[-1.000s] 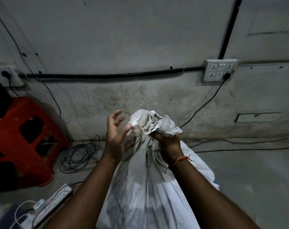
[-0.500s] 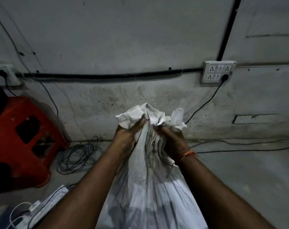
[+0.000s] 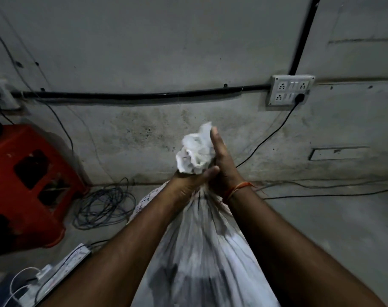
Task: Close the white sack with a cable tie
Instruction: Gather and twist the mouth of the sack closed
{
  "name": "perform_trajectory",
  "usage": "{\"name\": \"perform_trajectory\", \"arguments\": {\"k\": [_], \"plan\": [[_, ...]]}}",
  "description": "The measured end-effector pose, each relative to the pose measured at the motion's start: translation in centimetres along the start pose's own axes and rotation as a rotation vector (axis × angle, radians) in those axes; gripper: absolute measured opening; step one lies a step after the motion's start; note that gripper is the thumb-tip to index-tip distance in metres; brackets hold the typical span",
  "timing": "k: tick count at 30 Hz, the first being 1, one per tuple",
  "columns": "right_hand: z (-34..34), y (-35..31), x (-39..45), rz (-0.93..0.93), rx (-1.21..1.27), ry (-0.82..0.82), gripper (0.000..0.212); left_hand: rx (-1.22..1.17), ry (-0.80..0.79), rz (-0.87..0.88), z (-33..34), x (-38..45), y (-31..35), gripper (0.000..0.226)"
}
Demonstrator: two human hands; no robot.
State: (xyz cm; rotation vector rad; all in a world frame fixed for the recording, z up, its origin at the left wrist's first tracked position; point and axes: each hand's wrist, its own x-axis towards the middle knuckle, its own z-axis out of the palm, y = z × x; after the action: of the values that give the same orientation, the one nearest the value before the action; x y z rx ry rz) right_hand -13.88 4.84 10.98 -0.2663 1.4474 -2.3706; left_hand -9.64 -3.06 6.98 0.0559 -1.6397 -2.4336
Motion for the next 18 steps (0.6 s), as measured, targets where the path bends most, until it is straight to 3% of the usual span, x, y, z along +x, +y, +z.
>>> {"name": "perform_trajectory", "arguments": {"k": [1,3,6,7,10,13,16,18], "plan": [[0.4,-0.2,0.3,0.038,-0.037,-0.058,0.091,-0.035,0.044,0.013,-0.2,0.1,-0.1,0.094],[0.7,-0.9,0.3,0.021,-0.095,-0.192,0.081,-0.081,0.171,0.041,-0.8,0.8,-0.2,0.1],[-2.0,0.0,-0.2,-0.066,-0.306,-0.246,0.062,-0.109,0.327,0.061,-1.3,1.6,-0.2,0.082],[-3.9,1.0,-0.5,-0.129,-0.465,-0.231,0.069,-0.139,0.379,0.047,-1.6,1.9,-0.4,0.075],[-9.4,6.4,-1.4,-0.178,-1.022,-0.308,0.132,-0.236,0.447,-0.053,-1.7,2.4,-1.4,0.067],[-10.0,11.0,-2.1,-0.146,-1.034,-0.3,0.157,-0.33,0.43,-0.201,-1.1,2.6,-2.7,0.068],[-8.5,12.5,-1.8,-0.2,-0.914,-0.126,0.148,-0.44,0.376,-0.29,-0.6,2.4,-3.2,0.06],[-8.4,13.7,-1.5,-0.261,-0.808,-0.041,0.117,-0.441,0.378,-0.244,-0.9,2.6,-3.6,0.049]]}}
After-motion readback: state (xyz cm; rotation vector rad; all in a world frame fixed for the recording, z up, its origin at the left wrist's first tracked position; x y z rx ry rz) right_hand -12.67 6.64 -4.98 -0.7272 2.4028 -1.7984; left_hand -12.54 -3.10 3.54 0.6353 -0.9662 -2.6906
